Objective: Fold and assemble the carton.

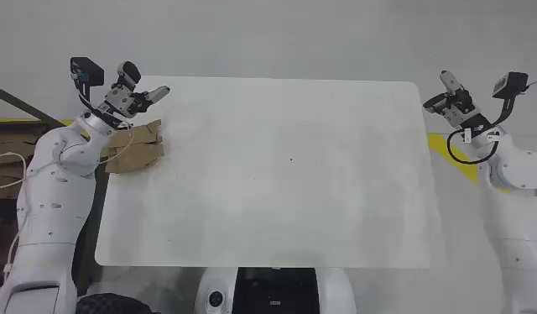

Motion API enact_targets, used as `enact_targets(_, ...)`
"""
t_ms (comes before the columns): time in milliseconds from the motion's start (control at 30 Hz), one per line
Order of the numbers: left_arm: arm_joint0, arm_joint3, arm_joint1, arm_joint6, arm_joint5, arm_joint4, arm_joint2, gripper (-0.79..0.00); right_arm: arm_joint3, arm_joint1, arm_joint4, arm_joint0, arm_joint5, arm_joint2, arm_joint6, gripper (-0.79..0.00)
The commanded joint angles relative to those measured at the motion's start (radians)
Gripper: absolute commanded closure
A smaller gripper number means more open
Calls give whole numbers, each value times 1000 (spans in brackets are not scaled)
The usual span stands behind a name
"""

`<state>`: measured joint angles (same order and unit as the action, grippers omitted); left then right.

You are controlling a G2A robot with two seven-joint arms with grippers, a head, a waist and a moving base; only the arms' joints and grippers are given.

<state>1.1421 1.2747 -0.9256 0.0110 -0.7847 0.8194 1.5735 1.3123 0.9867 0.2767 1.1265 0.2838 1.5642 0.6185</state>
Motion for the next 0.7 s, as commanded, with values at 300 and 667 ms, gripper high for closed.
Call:
enact_targets(300,0,0,0,0,0,0,0,-785,0,0,0,0,0,0,0,-785)
enact_targets(667,46,-90,15,178,-19,-321,98,-785,0,0,0,0,0,0,0,-785)
